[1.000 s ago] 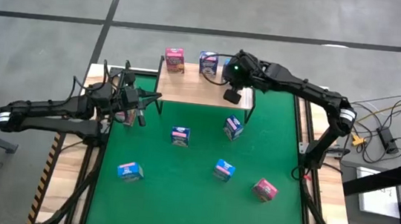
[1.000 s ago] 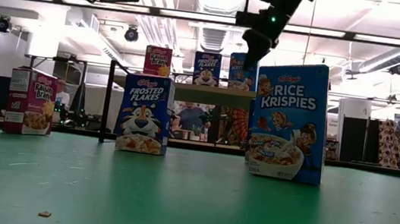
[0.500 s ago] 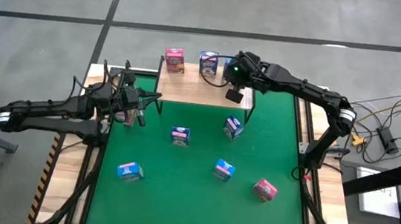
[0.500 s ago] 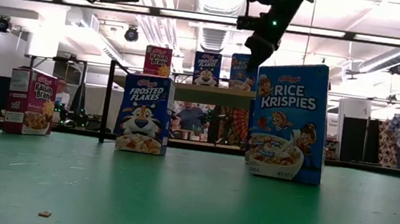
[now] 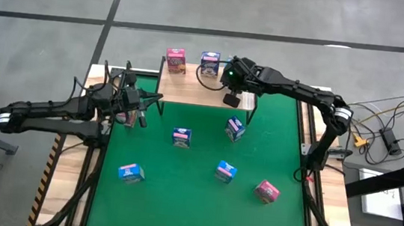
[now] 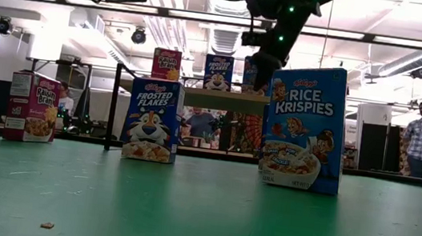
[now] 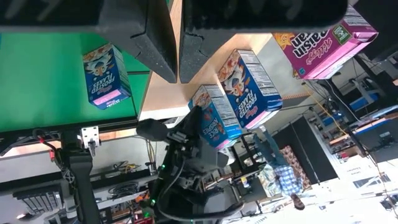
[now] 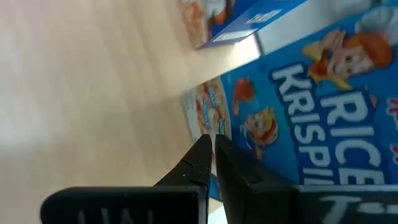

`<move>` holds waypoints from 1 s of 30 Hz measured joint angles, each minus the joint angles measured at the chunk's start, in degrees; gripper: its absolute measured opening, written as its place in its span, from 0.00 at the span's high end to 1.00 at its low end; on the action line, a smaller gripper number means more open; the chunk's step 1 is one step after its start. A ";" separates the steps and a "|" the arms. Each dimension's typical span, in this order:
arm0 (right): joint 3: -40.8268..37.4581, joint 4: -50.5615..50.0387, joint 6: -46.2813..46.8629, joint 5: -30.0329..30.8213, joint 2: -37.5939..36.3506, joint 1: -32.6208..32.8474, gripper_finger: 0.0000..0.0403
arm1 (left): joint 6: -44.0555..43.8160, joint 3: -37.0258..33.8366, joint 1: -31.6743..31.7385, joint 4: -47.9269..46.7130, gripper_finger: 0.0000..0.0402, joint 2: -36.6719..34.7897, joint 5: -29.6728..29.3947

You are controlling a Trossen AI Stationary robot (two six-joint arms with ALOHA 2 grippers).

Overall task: Stack cereal on shelf
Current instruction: Put the top light blue cereal box on the shelf

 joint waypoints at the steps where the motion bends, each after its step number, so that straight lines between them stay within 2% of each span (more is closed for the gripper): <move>1: 0.00 0.54 -0.01 0.89 0.28 0.00 0.97 | 0.00 0.00 -0.01 0.00 1.00 0.00 0.00; 13: 0.00 1.49 0.60 2.60 1.21 -0.02 0.97 | 0.00 0.00 0.00 -0.02 1.00 0.00 0.00; 18: 0.00 1.43 1.11 6.94 1.21 -0.02 0.97 | 0.00 0.01 0.01 -0.02 1.00 0.00 0.00; 30: 0.00 1.06 1.31 6.04 0.19 0.58 0.97 | -0.02 0.02 0.00 -0.09 1.00 0.00 0.00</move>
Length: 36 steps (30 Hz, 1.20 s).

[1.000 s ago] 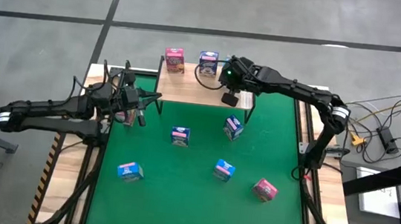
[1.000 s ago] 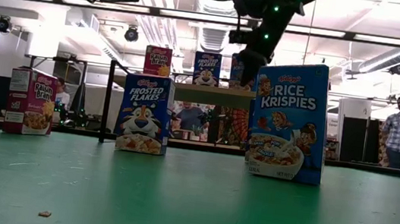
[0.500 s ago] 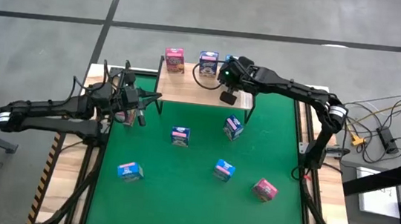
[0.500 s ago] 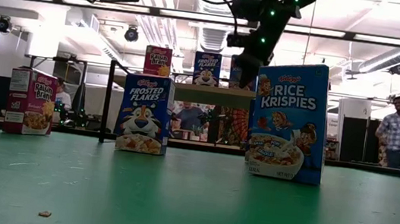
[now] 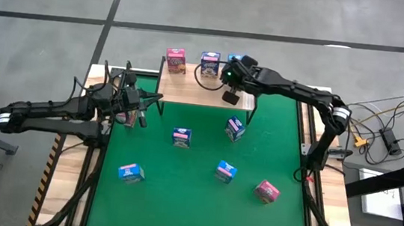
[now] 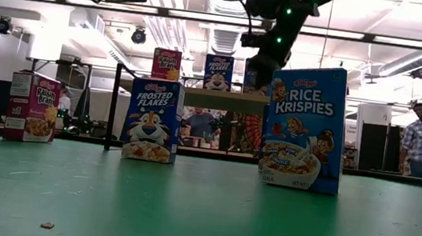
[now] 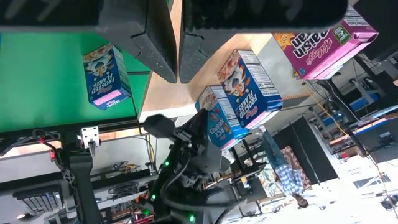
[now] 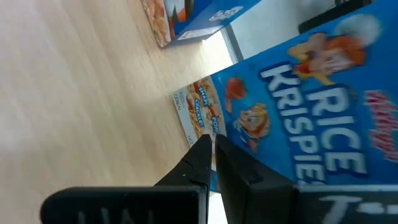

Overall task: Stack cereal on shelf
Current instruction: Put the top light blue cereal box on the shelf

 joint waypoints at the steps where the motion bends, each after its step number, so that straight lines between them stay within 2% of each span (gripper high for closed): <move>1: 0.00 -0.01 0.35 -0.64 -0.36 0.29 0.97 | 0.00 0.00 0.01 0.00 1.00 0.00 0.00; 5: 0.00 0.06 1.36 -4.14 -1.76 1.44 0.97 | 0.00 0.00 0.01 -0.02 1.00 0.02 0.00; 10: 0.00 1.52 1.61 -4.32 -4.53 3.28 0.97 | 0.00 0.00 -0.01 -0.02 1.00 0.00 0.00; 16: 0.00 9.79 1.63 -4.56 -7.69 3.77 0.97 | 0.00 0.00 -0.01 0.04 1.00 0.00 0.00; 21: 0.00 17.24 1.72 -8.98 -8.10 0.84 0.97 | 0.09 0.00 0.00 0.06 1.00 0.02 0.00; 30: -0.82 21.97 3.05 -9.79 -5.84 -5.67 0.97 | 0.18 0.00 -0.01 0.05 1.00 0.00 0.00; 36: -2.23 22.62 3.65 -10.23 -5.73 -6.83 0.97 | 0.47 0.00 0.00 0.04 1.00 0.01 0.00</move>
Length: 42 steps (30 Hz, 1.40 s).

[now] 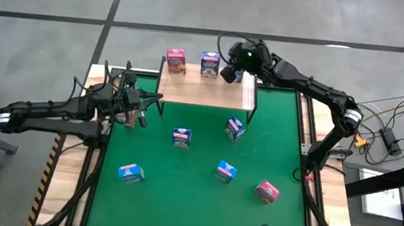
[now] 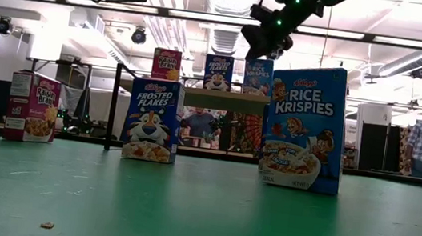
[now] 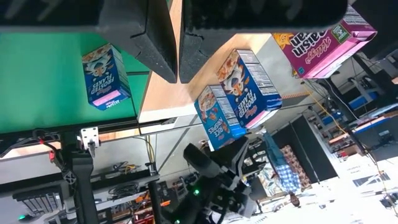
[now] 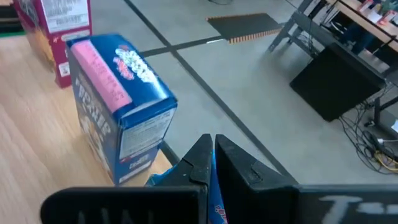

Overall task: Stack cereal on shelf
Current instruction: Put the top light blue cereal box on the shelf

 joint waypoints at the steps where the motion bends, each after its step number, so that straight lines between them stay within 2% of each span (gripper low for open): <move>1: -0.27 0.12 -0.27 0.00 0.01 0.02 0.97 | 0.00 0.00 0.01 0.01 1.00 -0.01 0.00; 16: -1.07 0.12 -5.51 0.42 -0.01 0.09 0.97 | -0.01 0.00 0.00 0.00 1.00 -0.01 0.00; 34: -1.01 0.10 -5.63 0.59 -0.03 0.09 0.97 | -0.01 0.00 0.00 0.00 1.00 0.01 0.00; 42: 1.80 -0.53 -4.48 0.59 -0.47 1.77 0.97 | -0.01 -0.02 0.01 0.00 1.00 -0.01 0.00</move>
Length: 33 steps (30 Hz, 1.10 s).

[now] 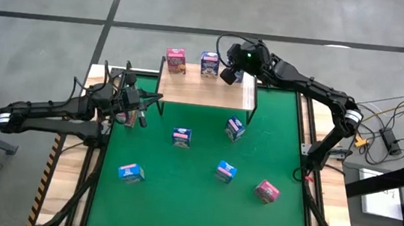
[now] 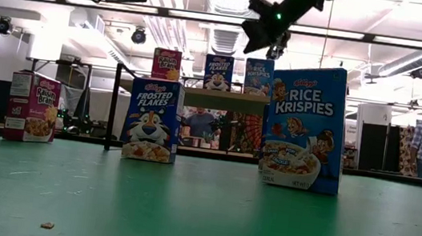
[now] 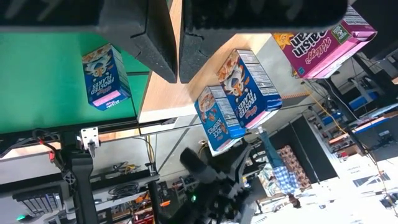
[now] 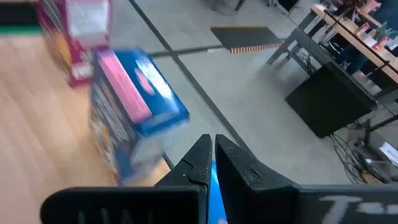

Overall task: Stack cereal on shelf
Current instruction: Put the top light blue cereal box on the shelf

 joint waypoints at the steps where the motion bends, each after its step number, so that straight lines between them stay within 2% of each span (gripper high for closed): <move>1: 0.47 -0.17 0.43 -0.02 -0.23 0.41 0.97 | 0.00 0.00 -0.01 0.00 1.00 0.00 0.00; 8: 4.09 -4.64 4.81 -0.02 -1.04 4.64 0.97 | 0.00 -0.02 -0.02 0.00 1.00 0.01 0.00; 13: 5.07 -8.83 12.52 -0.03 -1.85 8.54 0.97 | 0.00 -0.02 -0.02 -0.02 1.00 0.00 0.00; 18: 2.26 -12.38 22.36 0.43 -2.44 11.14 0.97 | 0.00 -0.02 -0.02 -0.02 1.00 0.00 -0.01; 26: -5.29 -16.31 35.28 12.93 -2.51 12.24 0.97 | 0.00 -0.03 -0.02 -0.03 1.00 0.00 0.00; 33: -10.33 -14.35 39.65 20.81 -2.53 11.85 0.97 | 0.16 -0.02 -0.02 -0.02 1.00 0.00 0.00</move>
